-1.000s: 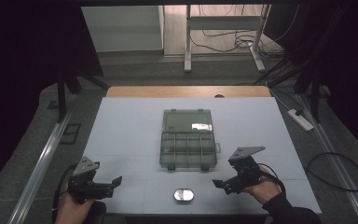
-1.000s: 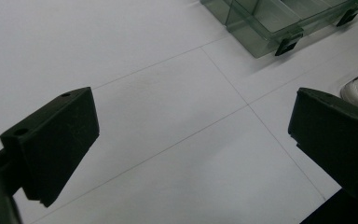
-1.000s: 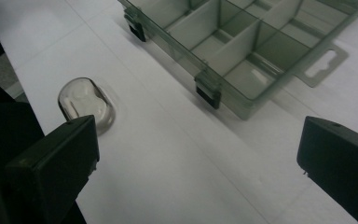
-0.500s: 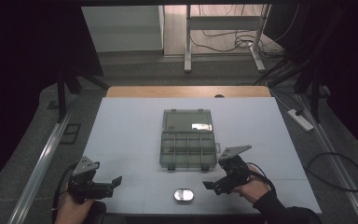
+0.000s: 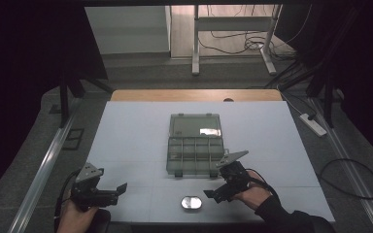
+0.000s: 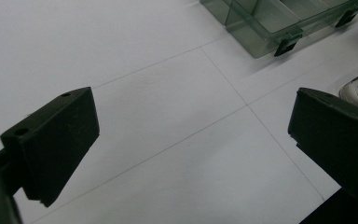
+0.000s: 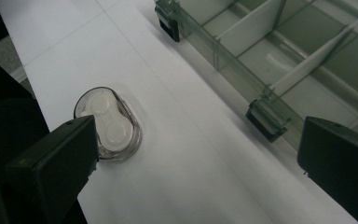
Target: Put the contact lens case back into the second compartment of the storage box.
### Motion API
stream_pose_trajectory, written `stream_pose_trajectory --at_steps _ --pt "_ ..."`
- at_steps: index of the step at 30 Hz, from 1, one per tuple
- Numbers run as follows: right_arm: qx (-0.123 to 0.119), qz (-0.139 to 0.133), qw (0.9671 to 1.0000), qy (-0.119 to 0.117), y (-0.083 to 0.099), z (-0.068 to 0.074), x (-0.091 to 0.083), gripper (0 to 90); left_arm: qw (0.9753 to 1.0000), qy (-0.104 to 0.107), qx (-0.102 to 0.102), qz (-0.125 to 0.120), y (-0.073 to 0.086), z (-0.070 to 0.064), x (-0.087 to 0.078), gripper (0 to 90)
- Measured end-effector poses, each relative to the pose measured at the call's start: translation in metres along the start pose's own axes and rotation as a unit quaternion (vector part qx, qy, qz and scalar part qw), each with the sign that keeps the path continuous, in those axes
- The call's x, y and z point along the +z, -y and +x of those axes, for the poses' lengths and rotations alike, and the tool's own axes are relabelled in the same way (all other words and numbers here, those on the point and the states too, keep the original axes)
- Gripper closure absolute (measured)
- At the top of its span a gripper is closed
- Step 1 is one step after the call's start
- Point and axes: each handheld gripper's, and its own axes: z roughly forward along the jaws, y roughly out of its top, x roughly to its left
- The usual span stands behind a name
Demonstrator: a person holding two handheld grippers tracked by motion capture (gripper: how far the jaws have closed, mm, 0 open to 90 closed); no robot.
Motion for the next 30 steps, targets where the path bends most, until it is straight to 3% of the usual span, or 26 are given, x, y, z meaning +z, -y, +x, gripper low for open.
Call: stream_pose_trajectory --at_steps 7,17,30 --pt "-0.002 0.028 0.9996 -0.003 -0.005 0.006 0.009 0.0 1.0 0.0 0.0 0.0 0.0 0.0 0.0 1.7" --pt "-0.019 0.044 0.9988 -0.012 -0.011 0.013 0.021 0.0 1.0 0.001 0.0 0.0 0.0 0.0 0.0 1.7" --pt "-0.057 0.081 0.9947 -0.026 -0.017 0.033 0.042 0.0 1.0 0.003 -0.002 0.0 0.0 0.001 0.0 1.7"
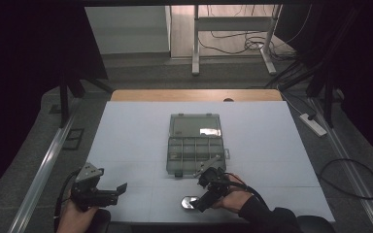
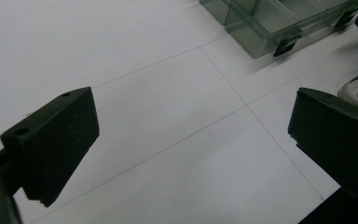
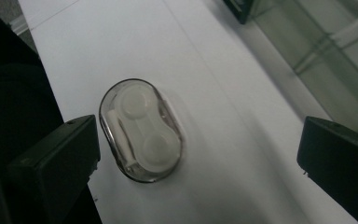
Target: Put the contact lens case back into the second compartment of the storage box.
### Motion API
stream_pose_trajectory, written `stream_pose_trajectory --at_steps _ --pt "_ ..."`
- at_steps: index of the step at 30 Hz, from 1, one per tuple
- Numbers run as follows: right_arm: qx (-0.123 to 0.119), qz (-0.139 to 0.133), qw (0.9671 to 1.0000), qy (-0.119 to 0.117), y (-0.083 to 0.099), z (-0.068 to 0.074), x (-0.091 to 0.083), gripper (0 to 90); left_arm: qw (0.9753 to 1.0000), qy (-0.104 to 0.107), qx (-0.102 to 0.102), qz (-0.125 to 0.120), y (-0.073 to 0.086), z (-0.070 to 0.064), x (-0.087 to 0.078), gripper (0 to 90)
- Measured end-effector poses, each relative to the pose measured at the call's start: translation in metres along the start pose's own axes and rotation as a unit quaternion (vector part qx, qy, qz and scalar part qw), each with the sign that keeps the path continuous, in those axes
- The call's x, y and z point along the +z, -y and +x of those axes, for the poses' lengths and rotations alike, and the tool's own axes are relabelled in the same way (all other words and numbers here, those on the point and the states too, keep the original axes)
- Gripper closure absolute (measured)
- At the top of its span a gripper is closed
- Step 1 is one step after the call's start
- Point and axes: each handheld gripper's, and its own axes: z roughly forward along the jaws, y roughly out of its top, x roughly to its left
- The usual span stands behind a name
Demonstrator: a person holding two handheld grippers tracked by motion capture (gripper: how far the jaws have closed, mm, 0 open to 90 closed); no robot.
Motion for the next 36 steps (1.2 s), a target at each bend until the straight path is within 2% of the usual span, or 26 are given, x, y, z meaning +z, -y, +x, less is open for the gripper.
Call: stream_pose_trajectory --at_steps 13,19,23,26,27,28,29,30,31,36 --pt "-0.042 0.045 0.9981 -0.006 -0.007 0.017 0.023 0.0 1.0 0.002 -0.002 0.0 0.0 0.0 0.0 1.7" --pt "-0.071 0.058 0.9957 0.016 -0.006 0.021 0.032 0.7 1.0 0.002 -0.002 -0.001 0.0 0.0 0.0 1.7" --pt "-0.091 0.055 0.9938 0.032 -0.004 0.024 0.032 5.1 1.0 0.002 -0.003 -0.001 0.0 0.001 0.0 1.7" --pt "-0.098 0.048 0.9936 0.029 -0.003 0.024 0.029 15.0 1.0 0.002 -0.003 -0.001 0.0 0.001 0.0 1.7" --pt "-0.106 0.041 0.9933 0.022 -0.003 0.025 0.027 25.8 1.0 0.002 -0.003 -0.001 0.0 0.001 0.0 1.7" --pt "-0.106 0.041 0.9933 0.022 -0.003 0.025 0.027 25.8 1.0 0.002 -0.003 -0.001 0.0 0.001 0.0 1.7" --pt "-0.112 0.039 0.9928 0.019 -0.003 0.026 0.026 32.2 1.0 0.002 -0.003 0.0 0.0 0.001 0.0 1.6" --pt "-0.117 0.036 0.9925 0.012 -0.003 0.026 0.024 45.3 1.0 0.002 -0.003 0.0 0.0 0.001 0.0 1.7" --pt "-0.118 0.036 0.9923 0.011 -0.003 0.026 0.023 48.6 1.0 0.001 -0.003 0.0 0.0 0.0 0.0 1.7" --pt "-0.114 0.043 0.9925 0.008 -0.006 0.025 0.022 49.2 1.0 0.002 -0.002 0.0 0.0 0.001 0.0 1.7"
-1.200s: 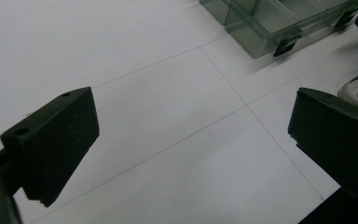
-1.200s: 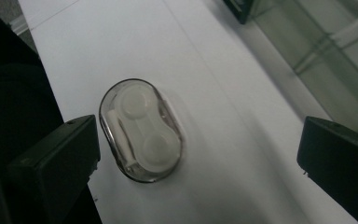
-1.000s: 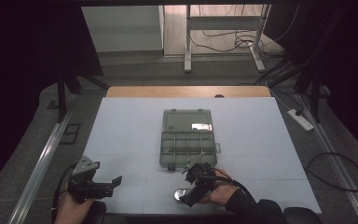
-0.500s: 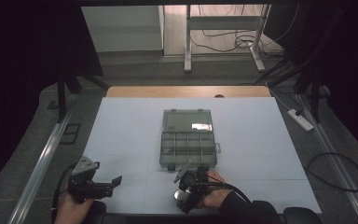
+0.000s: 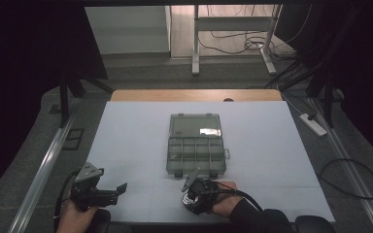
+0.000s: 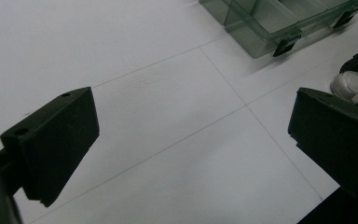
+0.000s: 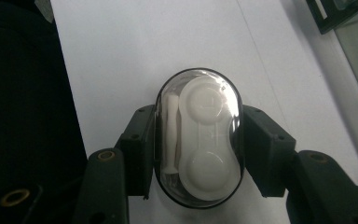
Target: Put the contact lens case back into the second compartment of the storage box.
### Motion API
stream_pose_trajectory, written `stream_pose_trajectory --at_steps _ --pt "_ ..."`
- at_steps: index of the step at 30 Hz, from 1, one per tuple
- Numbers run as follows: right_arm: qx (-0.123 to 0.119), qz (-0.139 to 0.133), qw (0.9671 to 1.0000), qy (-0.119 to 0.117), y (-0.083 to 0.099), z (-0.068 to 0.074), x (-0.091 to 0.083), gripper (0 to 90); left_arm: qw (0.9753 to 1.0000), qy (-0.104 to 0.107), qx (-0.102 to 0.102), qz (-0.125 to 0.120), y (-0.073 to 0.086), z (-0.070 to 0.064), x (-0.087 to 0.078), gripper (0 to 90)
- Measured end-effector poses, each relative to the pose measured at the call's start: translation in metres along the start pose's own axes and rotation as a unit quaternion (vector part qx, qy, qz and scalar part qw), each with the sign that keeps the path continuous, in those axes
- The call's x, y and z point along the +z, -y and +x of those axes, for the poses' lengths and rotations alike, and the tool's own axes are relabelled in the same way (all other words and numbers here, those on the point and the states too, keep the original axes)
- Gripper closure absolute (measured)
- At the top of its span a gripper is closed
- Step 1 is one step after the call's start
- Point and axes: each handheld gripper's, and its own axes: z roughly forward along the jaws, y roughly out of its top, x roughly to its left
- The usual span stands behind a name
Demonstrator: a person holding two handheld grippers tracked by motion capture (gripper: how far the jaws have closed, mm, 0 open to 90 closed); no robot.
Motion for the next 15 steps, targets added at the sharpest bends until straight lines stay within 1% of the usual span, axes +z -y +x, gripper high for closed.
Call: stream_pose_trajectory --at_steps 3,5,8,9,10,12,14,15 --pt "-0.001 -0.001 1.0 0.001 0.0 0.0 0.0 49.2 1.0 0.0 0.001 0.0 0.0 0.0 0.0 1.7" --pt "0.004 -0.003 1.0 -0.003 0.0 -0.002 -0.001 49.2 1.0 -0.001 0.002 0.0 0.0 0.0 0.0 1.7" --pt "0.006 -0.008 1.0 -0.002 0.0 -0.003 -0.002 49.2 1.0 -0.001 0.002 0.0 0.0 0.0 0.0 1.7" --pt "0.009 -0.015 0.9999 0.001 0.0 -0.004 -0.004 49.2 1.0 -0.001 0.001 0.0 0.0 0.0 0.0 1.7" --pt "0.009 -0.015 0.9999 0.001 0.0 -0.004 -0.004 49.2 1.0 -0.001 0.001 0.0 0.0 0.0 0.0 1.7" --pt "0.019 -0.028 0.9994 -0.001 -0.001 -0.007 -0.009 49.1 1.0 -0.002 0.001 0.001 0.0 0.0 0.0 1.8" --pt "0.022 -0.031 0.9993 -0.003 -0.001 -0.008 -0.01 49.1 1.0 -0.002 0.001 0.001 0.0 0.0 0.0 1.8" --pt "0.028 -0.037 0.9989 -0.005 -0.002 -0.01 -0.012 49.2 1.0 -0.002 0.001 0.001 0.0 0.0 0.0 1.8"
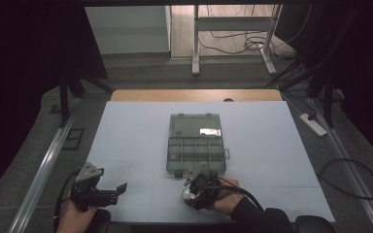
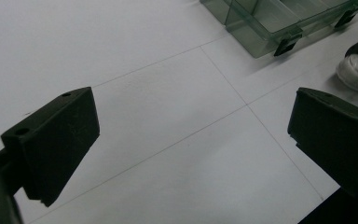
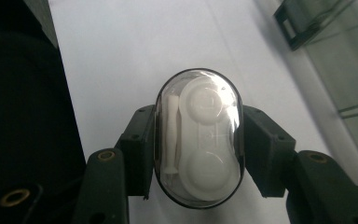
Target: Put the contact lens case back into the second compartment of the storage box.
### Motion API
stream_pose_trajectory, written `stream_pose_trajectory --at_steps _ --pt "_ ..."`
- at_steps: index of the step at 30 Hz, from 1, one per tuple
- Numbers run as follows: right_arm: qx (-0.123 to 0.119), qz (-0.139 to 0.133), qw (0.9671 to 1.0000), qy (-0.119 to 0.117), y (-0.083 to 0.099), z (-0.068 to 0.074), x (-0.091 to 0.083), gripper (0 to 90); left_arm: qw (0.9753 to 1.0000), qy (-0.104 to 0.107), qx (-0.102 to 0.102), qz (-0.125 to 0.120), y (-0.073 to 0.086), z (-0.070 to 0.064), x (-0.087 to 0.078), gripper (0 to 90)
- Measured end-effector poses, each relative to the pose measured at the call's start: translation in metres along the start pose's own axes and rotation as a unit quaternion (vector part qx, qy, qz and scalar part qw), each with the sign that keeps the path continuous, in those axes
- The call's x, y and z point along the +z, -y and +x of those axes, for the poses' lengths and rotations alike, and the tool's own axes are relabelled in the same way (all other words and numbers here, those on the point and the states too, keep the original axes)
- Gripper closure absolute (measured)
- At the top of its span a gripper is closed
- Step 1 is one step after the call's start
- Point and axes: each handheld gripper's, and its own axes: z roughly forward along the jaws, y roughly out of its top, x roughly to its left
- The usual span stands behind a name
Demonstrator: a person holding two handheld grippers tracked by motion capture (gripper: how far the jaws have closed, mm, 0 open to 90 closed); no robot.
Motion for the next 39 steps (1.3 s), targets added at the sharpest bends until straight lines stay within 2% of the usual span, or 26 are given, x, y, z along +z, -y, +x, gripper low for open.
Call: stream_pose_trajectory --at_steps 1,7,8,11,18,30,39 --pt "0.011 -0.013 0.9999 -0.001 -0.001 -0.003 -0.004 49.2 1.0 0.0 0.0 0.0 0.0 0.0 0.0 1.9" --pt "0.028 -0.03 0.9991 0.006 -0.004 -0.012 -0.012 49.1 1.0 0.0 -0.001 0.001 0.0 0.0 0.0 2.0" --pt "0.038 -0.037 0.9985 0.01 -0.005 -0.015 -0.015 49.1 1.0 0.0 -0.002 0.0 0.0 0.0 0.0 2.0" --pt "0.042 -0.041 0.9982 0.013 -0.006 -0.018 -0.017 49.1 1.0 0.0 -0.002 0.001 0.0 0.0 0.0 2.0" --pt "0.066 -0.062 0.9957 0.02 -0.012 -0.029 -0.023 49.1 1.0 0.001 0.0 0.002 0.0 0.0 0.001 2.1" --pt "0.091 -0.08 0.9922 0.03 -0.021 -0.046 -0.024 49.1 1.0 0.003 0.001 0.003 0.0 0.0 0.001 2.1" --pt "0.11 -0.092 0.9884 0.051 -0.029 -0.062 -0.02 49.1 1.0 0.003 0.002 0.003 -0.001 0.0 0.001 2.1"
